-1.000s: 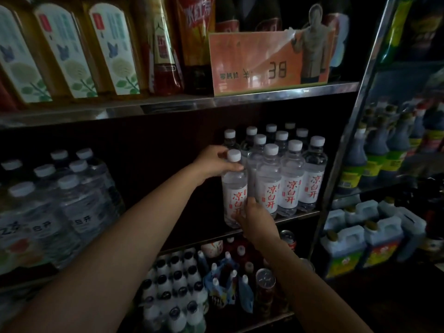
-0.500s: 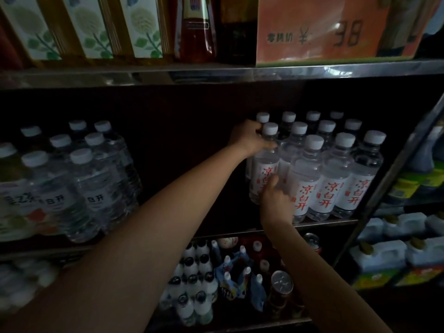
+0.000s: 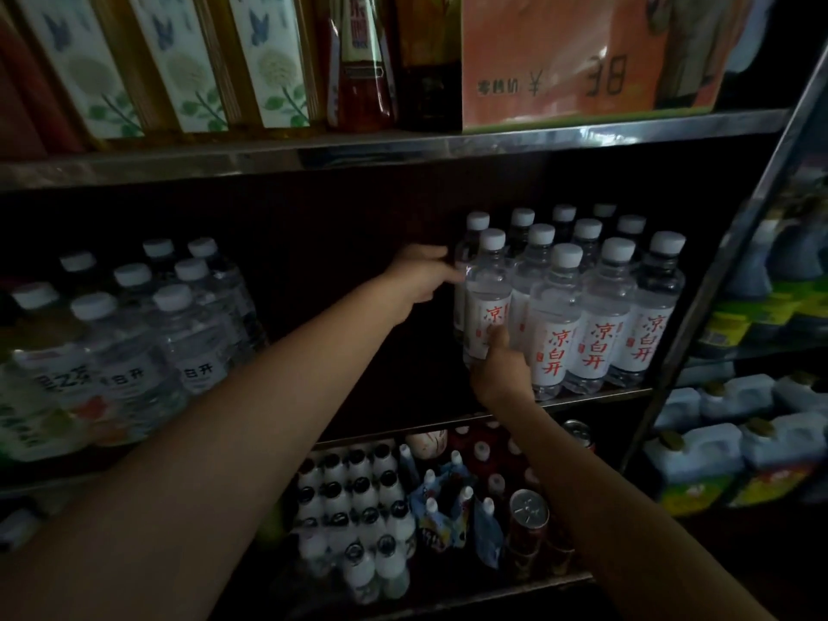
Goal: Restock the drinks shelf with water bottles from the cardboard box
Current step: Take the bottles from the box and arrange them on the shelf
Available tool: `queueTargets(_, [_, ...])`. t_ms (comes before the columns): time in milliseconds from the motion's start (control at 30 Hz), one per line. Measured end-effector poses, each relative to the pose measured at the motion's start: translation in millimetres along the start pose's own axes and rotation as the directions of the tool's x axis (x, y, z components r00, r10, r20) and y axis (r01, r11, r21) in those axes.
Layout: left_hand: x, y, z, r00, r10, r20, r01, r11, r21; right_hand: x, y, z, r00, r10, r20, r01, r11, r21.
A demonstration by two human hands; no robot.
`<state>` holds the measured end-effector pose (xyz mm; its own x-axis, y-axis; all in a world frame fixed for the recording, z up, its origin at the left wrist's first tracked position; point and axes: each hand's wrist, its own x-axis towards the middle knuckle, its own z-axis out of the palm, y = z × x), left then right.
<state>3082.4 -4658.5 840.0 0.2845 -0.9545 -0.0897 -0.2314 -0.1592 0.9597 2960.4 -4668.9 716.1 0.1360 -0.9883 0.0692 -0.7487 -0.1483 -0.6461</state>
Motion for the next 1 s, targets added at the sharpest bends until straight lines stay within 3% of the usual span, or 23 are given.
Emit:
queueTargets(100, [-23,-22,-18,1.000,-0.025,-0.016,0.027,0.992,0.125,-12,-4,-10,0.997,0.025,0.077,-0.031,0.995,0.090])
queueTargets(233, [-64,-46,-43,0.998,-0.058,0.011,0.055,0.980,0.189,-44,-7,-25,0.986,-0.049,0.156,0.046,0.999,0.026])
queueTargets(500, [-166,-76,-64,0.996,-0.041,0.080,0.013,0.945,0.326,-151,-13,-56,0.987,-0.156,0.049,0.152,0.985,0.084])
queueTargets(667, [-233,-94,-52,0.991,-0.050,0.121,0.005,0.938,0.346,-218,1,-63,0.993,-0.116,-0.001,0.116,0.992,0.042])
queueTargets(1000, [-343,-143,17,0.960,-0.116,0.253,0.036,0.952,0.302,-360,71,-89,0.999,-0.022,0.028,0.021,0.999,0.033])
